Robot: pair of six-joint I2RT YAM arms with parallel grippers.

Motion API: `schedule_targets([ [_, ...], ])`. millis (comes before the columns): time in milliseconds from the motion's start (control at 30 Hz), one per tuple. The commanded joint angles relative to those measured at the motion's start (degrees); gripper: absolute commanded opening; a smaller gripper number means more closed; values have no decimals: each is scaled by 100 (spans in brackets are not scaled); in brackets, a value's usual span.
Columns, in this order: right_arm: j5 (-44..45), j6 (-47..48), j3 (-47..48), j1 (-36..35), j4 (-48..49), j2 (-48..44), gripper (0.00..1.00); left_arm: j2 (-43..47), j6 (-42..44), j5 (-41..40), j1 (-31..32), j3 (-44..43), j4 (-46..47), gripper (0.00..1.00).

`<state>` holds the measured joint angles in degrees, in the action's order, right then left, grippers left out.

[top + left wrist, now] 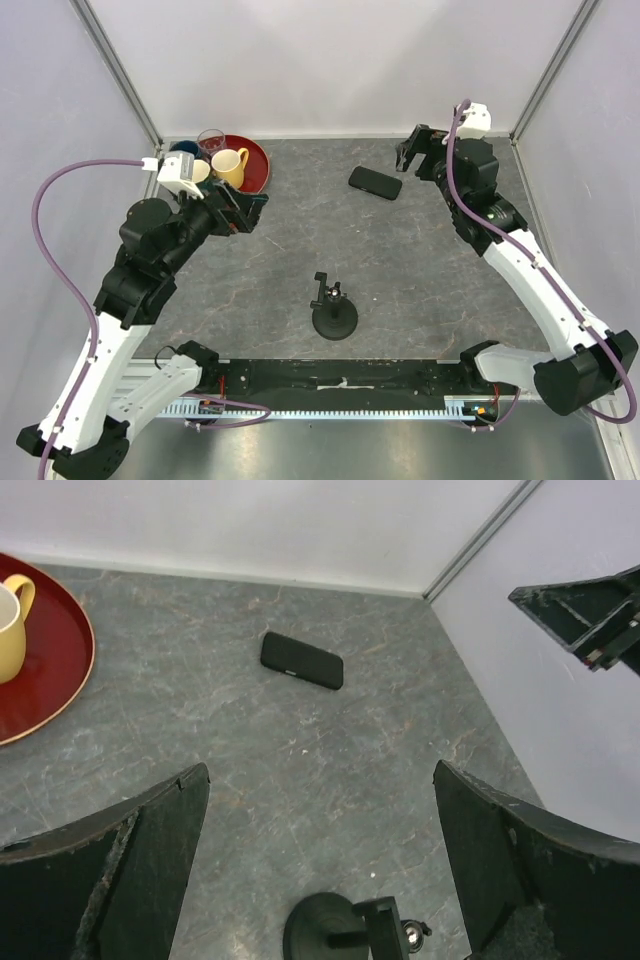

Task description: Place the phone on the phone stand

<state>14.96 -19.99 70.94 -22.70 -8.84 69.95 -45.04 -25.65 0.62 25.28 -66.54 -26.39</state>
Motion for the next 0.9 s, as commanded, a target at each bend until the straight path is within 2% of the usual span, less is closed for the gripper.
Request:
schedule_targets([
  [0, -844, -347, -210, -50, -135, -149, 98, 223, 78, 105, 30, 158, -85, 100],
  [100, -1223, -427, -905, -550, -179, -166, 98, 434, 130, 26, 30, 395, -164, 100],
  [133, -1276, -418, -1063, -934, -188, -166, 98, 530, 139, 34, 30, 466, -191, 100],
  [267, -1224, -786, -1696, -1772, -188, -298, 98, 803, 95, 130, 30, 914, -305, 99],
  [333, -900, -989, -1951, -2140, -302, -507, 98, 908, 51, 219, 30, 1248, -314, 99],
  [400, -671, -1279, -2241, -2309, -390, -754, 98, 1049, -27, 333, 30, 1572, -331, 99],
  [533, -284, -1745, -2812, -2423, -373, -1911, 98, 1216, -195, 614, 30, 2048, -235, 98],
  [667, -405, -1851, -3330, -2511, -154, -2828, 98, 1269, -265, 947, 30, 2312, -138, 97],
  [767, -852, -1938, -3393, -2704, 93, -2874, 98, 1234, -283, 1088, 30, 2374, -86, 96],
  [867, -732, -1992, -3323, -3257, 181, -2593, 98, 1190, -370, 1238, 30, 2418, -15, 95],
])
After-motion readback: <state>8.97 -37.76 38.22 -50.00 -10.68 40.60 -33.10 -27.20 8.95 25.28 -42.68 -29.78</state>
